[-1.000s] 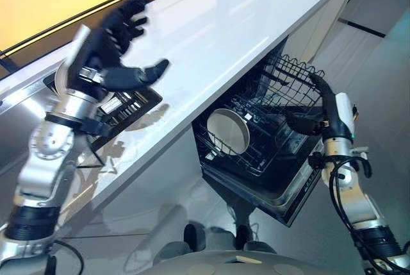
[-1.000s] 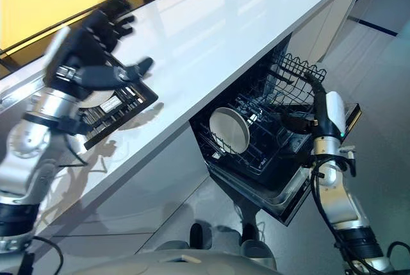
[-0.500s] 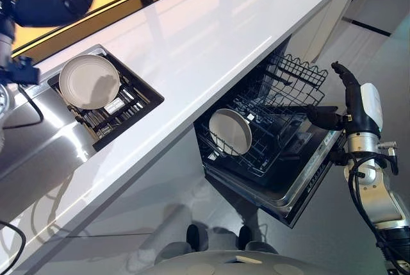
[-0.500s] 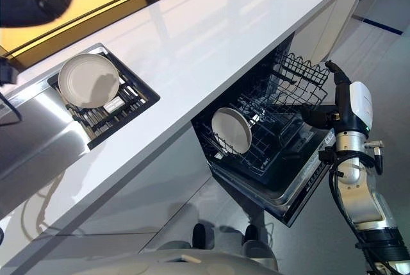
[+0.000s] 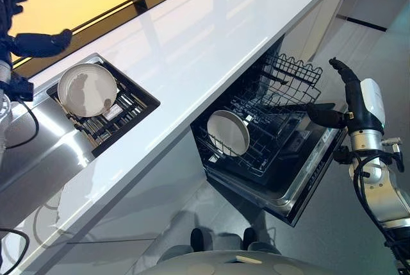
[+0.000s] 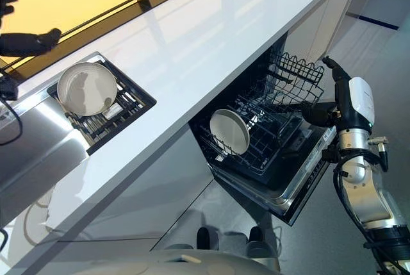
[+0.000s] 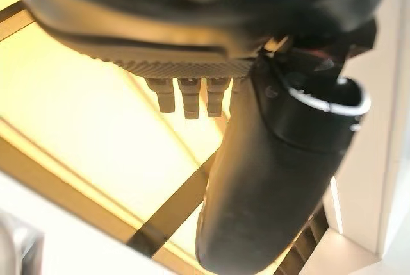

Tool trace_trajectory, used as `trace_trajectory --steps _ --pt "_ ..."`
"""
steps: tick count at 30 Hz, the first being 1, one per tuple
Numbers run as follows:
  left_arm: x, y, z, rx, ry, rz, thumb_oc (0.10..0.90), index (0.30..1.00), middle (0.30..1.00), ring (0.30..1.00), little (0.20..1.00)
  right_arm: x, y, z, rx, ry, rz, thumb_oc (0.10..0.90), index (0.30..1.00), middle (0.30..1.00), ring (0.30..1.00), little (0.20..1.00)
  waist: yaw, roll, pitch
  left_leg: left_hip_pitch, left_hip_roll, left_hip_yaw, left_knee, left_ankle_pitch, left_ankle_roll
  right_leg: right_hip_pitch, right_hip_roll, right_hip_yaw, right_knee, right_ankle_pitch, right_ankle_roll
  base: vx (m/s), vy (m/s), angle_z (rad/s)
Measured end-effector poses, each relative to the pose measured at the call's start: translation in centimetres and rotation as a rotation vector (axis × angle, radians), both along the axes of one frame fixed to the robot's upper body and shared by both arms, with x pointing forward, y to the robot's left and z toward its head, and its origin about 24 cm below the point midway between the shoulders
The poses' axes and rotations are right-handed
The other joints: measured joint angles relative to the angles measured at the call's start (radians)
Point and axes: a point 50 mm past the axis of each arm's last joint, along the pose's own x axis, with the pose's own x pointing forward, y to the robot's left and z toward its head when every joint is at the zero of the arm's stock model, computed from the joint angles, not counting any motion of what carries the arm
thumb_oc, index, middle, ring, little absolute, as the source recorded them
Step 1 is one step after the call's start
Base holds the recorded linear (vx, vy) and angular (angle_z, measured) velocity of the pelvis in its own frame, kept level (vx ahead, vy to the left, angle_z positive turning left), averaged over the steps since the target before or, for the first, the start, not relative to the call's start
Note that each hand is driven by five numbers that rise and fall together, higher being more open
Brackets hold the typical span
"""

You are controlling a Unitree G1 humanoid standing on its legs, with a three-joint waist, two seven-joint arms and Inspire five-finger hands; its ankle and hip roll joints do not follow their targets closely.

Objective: Pick up plates and place into dishwasher.

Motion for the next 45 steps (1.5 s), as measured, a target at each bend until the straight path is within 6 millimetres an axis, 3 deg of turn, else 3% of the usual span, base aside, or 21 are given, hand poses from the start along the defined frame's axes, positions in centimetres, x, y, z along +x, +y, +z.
trace_trajectory --steps 6,13,26,34,39,45 --pt "-0.1 1.2 -2.8 -0.003 0.090 0.065 0.800 0.900 0.900 0.900 0.900 -0.1 -1.0 1.3 -0.042 -0.016 -0.017 0.800 0.900 0.900 0.900 0.900 -0.020 -0.007 0.003 0.000 0.001 0.021 0.000 -0.004 0.001 -0.008 0.001 0.019 0.000 0.000 0.000 0.05 0.065 -0.09" --pt "-0.2 2.6 -5.2 0.032 0.203 0.141 0.800 0.900 0.900 0.900 0.900 0.0 -1.0 1.3 -0.054 0.021 0.010 0.800 0.900 0.900 0.900 0.900 -0.044 -0.028 0.009 0.000 0.001 0.041 0.000 -0.008 0.001 -0.018 0.004 0.038 0.000 0.001 0.000 0.05 0.089 -0.09" --pt "-0.6 3.5 -7.3 0.140 0.321 0.223 0.800 0.900 0.900 0.900 0.900 0.0 -1.1 1.7 -0.098 0.055 0.043 0.800 0.900 0.900 0.900 0.900 -0.064 -0.058 0.034 -0.033 -0.001 0.072 0.000 -0.012 0.006 -0.065 -0.001 0.065 0.000 0.015 0.007 0.00 0.065 -0.07" --pt "-1.3 4.9 -7.8 0.138 0.312 0.355 0.800 0.900 0.900 0.900 0.900 0.0 -1.3 2.2 -0.130 0.050 0.046 0.800 0.900 0.900 0.900 0.900 -0.067 -0.065 0.102 -0.051 -0.001 0.071 0.000 -0.011 0.007 -0.081 -0.001 0.063 0.000 0.017 0.007 -0.04 0.026 0.00" --pt "-1.0 4.9 -6.3 0.146 0.205 0.426 0.800 0.900 0.900 0.900 0.900 0.2 -1.2 2.7 -0.129 0.025 0.047 0.800 0.900 0.900 0.900 0.900 -0.052 -0.071 0.146 -0.059 0.000 0.069 0.000 -0.010 0.008 -0.086 -0.002 0.056 0.000 0.018 0.006 -0.02 -0.026 0.05" --pt "-1.0 5.0 -5.5 0.184 0.157 0.482 0.800 0.900 0.900 0.900 0.900 0.2 -1.2 2.8 -0.112 0.012 0.044 0.800 0.900 0.900 0.900 0.900 -0.036 -0.077 0.158 -0.062 0.001 0.054 0.000 -0.010 0.008 -0.081 -0.002 0.038 0.000 0.017 0.007 0.02 -0.044 0.07"
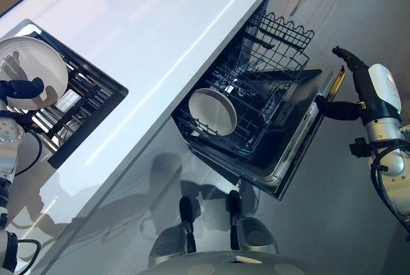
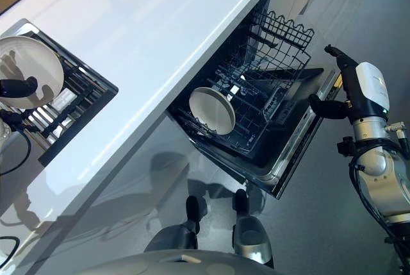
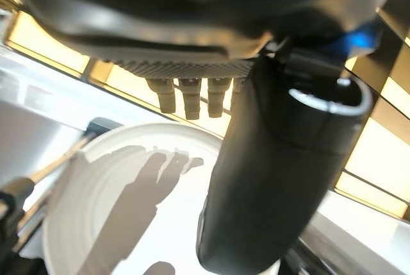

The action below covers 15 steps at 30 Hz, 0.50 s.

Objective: Pick up plates and place into dishwasher.

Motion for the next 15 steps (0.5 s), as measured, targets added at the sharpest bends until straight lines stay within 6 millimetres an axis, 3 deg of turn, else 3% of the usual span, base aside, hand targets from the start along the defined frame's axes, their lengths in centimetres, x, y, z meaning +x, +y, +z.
trace_trajectory --steps 9,15 --pt "-0.1 -0.4 2.1 0.104 -0.039 -0.013 0.800 0.900 0.900 0.900 0.900 0.0 0.1 -0.1 0.010 0.000 0.003 0.800 0.900 0.900 0.900 0.900 0.025 -0.007 0.004 0.005 -0.002 -0.024 0.000 0.010 0.000 0.017 -0.002 -0.014 0.000 -0.001 0.001 0.03 -0.048 0.09" --pt "-0.3 -1.0 2.4 0.140 -0.052 -0.066 0.800 0.900 0.900 0.900 0.900 0.0 0.3 0.0 0.039 -0.011 0.025 0.800 0.900 0.900 0.900 0.900 0.025 -0.007 0.004 0.012 -0.002 -0.025 0.000 0.011 -0.001 0.025 -0.002 -0.014 0.000 -0.001 0.001 0.03 -0.060 0.01"
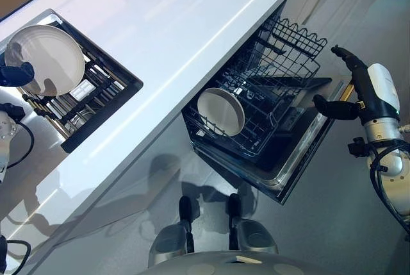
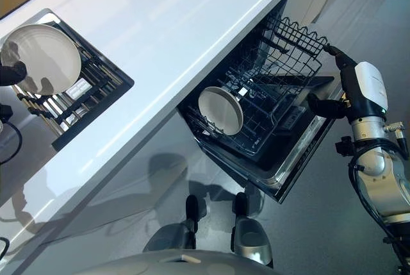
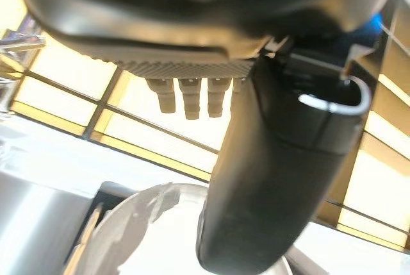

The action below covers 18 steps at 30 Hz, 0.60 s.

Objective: Pick up plates and place into dishwasher.

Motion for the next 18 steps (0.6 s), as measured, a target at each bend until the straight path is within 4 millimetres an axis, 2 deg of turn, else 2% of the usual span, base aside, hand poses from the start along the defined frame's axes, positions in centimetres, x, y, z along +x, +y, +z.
trace_trajectory --steps 3,6,9,13,16,18 --pt "0.1 -0.6 0.4 0.049 -0.017 -0.044 0.800 0.900 0.900 0.900 0.900 0.0 0.2 -0.1 0.043 -0.006 0.011 0.800 0.900 0.900 0.900 0.900 0.000 0.000 0.000 0.005 0.000 -0.002 0.000 0.001 0.000 0.006 0.000 -0.001 0.000 0.000 0.000 -0.01 -0.080 0.02" --pt "0.3 -1.9 2.1 0.121 -0.061 -0.118 0.800 0.900 0.900 0.900 0.900 0.1 0.7 -0.1 0.115 -0.023 0.029 0.800 0.900 0.900 0.900 0.900 0.001 -0.002 -0.001 0.006 -0.001 -0.009 0.000 0.004 -0.001 0.009 0.000 -0.007 0.000 0.000 0.000 -0.08 -0.078 0.06" --pt "0.4 -2.4 3.4 0.152 -0.089 -0.147 0.800 0.900 0.900 0.900 0.900 0.8 1.4 0.6 0.154 -0.066 0.054 0.800 0.900 0.900 0.900 0.900 -0.001 -0.002 -0.001 0.010 -0.001 -0.011 0.000 0.007 -0.001 0.015 0.000 -0.012 0.000 0.000 0.000 -0.01 -0.032 0.02" --pt "1.6 -2.5 4.4 0.094 -0.076 -0.164 0.800 0.900 0.900 0.900 0.900 2.1 2.5 2.7 0.184 -0.174 0.085 0.800 0.900 0.900 0.900 0.900 -0.003 0.001 -0.003 0.034 0.000 -0.018 0.000 0.007 -0.002 0.043 0.000 -0.020 0.000 -0.001 -0.001 -0.03 0.018 0.04" --pt "2.8 -2.2 5.0 0.022 -0.070 -0.159 0.800 0.900 0.900 0.900 0.900 3.1 3.5 5.2 0.189 -0.273 0.113 0.800 0.900 0.900 0.900 0.900 -0.003 0.003 -0.007 0.033 -0.008 -0.026 0.001 0.011 0.001 0.041 -0.001 -0.019 0.007 -0.001 -0.001 -0.04 0.062 0.06" --pt "3.5 -2.5 5.4 0.001 -0.075 -0.176 0.800 0.900 0.900 0.900 0.900 3.4 3.6 6.0 0.194 -0.296 0.112 0.800 0.900 0.900 0.900 0.900 -0.003 0.005 -0.008 0.025 -0.009 -0.037 0.001 0.013 0.004 0.013 -0.005 -0.018 0.066 -0.019 0.002 -0.05 0.100 0.12"
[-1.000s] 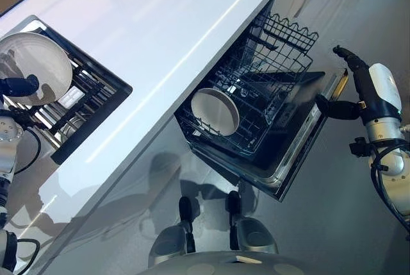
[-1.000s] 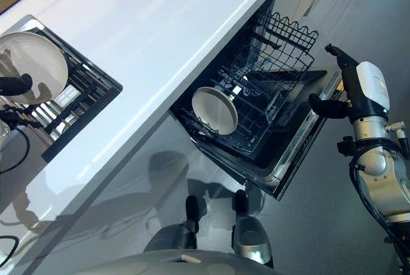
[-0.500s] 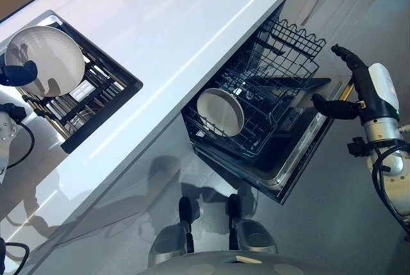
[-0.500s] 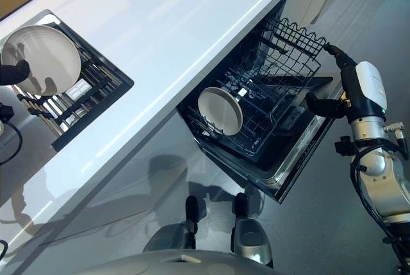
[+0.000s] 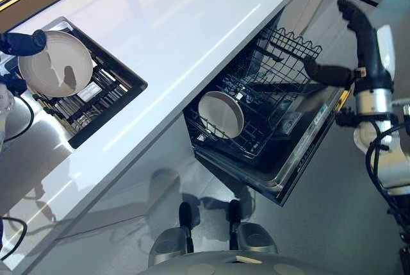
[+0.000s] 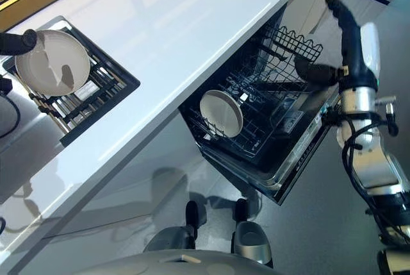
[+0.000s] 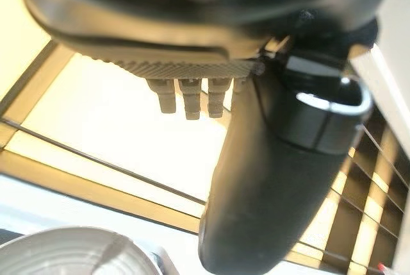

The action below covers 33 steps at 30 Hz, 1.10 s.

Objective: Pick up plates and place into dishwasher.

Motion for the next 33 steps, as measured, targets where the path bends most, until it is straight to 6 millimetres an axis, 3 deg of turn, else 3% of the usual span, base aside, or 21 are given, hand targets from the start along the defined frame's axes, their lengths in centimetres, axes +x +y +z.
trace_trajectory --steps 2,4,6,7,9,12,16,18,26,33 --pt "0.9 -0.9 -0.1 -0.001 0.013 -0.033 0.800 0.900 0.900 0.900 0.900 0.1 -0.2 0.2 0.004 0.004 -0.013 0.800 0.900 0.900 0.900 0.900 -0.015 0.032 0.002 -0.051 0.013 -0.030 0.057 -0.014 0.011 -0.135 -0.008 0.028 0.249 -0.038 0.048 0.02 -0.014 0.42" --pt "2.0 -2.5 -1.7 -0.050 0.027 -0.093 0.800 0.900 0.900 0.900 0.900 -0.5 -0.9 -1.9 0.004 0.081 -0.039 0.800 0.900 0.900 0.900 0.900 -0.055 0.036 0.001 -0.016 0.007 -0.102 0.062 -0.014 0.023 -0.186 -0.010 0.114 0.455 -0.074 0.060 0.12 -0.153 0.85" --pt "2.3 -2.9 -2.7 -0.063 0.049 -0.105 0.800 0.900 0.900 0.900 0.900 -1.2 -1.3 -3.4 -0.001 0.134 -0.048 0.800 0.900 0.900 0.900 0.900 -0.089 0.021 -0.012 -0.001 -0.009 -0.148 0.047 -0.020 0.020 -0.174 0.026 0.200 0.411 -0.105 0.069 0.18 -0.145 0.83" --pt "2.3 -2.7 -2.7 -0.064 0.046 -0.089 0.800 0.900 0.900 0.900 0.900 -1.2 -1.2 -3.6 -0.002 0.137 -0.045 0.800 0.900 0.900 0.900 0.900 -0.091 -0.001 -0.023 -0.008 -0.031 -0.161 0.041 -0.012 0.024 -0.177 0.028 0.216 0.364 -0.104 0.068 0.14 -0.168 0.65" --pt "2.5 -2.7 -3.7 -0.068 0.075 -0.077 0.800 0.900 0.900 0.900 0.900 -1.2 -1.3 -3.5 -0.004 0.128 -0.039 0.800 0.900 0.900 0.900 0.900 -0.095 -0.011 -0.028 -0.008 -0.058 -0.169 0.042 -0.004 0.024 -0.126 0.014 0.215 0.266 -0.126 0.015 0.07 -0.133 0.44" --pt "2.9 -3.6 -4.1 -0.082 0.073 -0.112 0.800 0.900 0.900 0.900 0.900 -0.6 -2.5 -4.1 -0.002 0.161 -0.077 0.800 0.900 0.900 0.900 0.900 -0.085 0.006 -0.026 -0.008 -0.034 -0.162 0.077 -0.023 0.000 -0.061 0.041 0.213 0.186 -0.113 -0.017 0.10 -0.055 0.28" --pt "3.1 -4.0 -4.5 -0.098 0.074 -0.127 0.800 0.900 0.900 0.900 0.900 -0.6 -2.7 -4.0 0.004 0.152 -0.091 0.800 0.900 0.900 0.900 0.900 -0.097 0.006 -0.025 -0.051 -0.014 -0.002 0.151 -0.033 -0.014 -0.010 0.050 0.180 0.136 -0.106 -0.037 0.13 0.125 0.39" --pt "3.1 -4.2 -4.4 -0.097 0.070 -0.135 0.800 0.900 0.900 0.900 0.900 -0.6 -2.7 -4.0 -0.004 0.147 -0.093 0.800 0.900 0.900 0.900 0.900 -0.097 0.005 -0.023 -0.047 -0.003 0.039 0.148 -0.034 -0.015 0.000 0.056 0.167 0.132 -0.110 -0.048 0.09 0.141 0.18" --pt "3.3 -3.6 -3.8 -0.094 0.085 -0.123 0.800 0.900 0.900 0.900 0.900 -1.0 -3.3 -3.6 -0.002 0.156 -0.096 0.800 0.900 0.900 0.900 0.900 -0.111 0.011 -0.023 0.017 -0.008 0.069 0.021 0.006 0.024 0.013 0.056 0.181 0.095 -0.106 -0.039 0.08 0.066 -0.06" --pt "3.3 -3.6 -3.7 -0.060 0.108 -0.124 0.800 0.900 0.900 0.900 0.900 -1.1 -3.4 -3.8 -0.003 0.165 -0.098 0.800 0.900 0.900 0.900 0.900 -0.125 0.015 -0.026 0.026 -0.008 0.070 0.001 0.007 0.020 0.035 0.056 0.186 0.041 -0.093 -0.042 0.05 -0.013 -0.04"
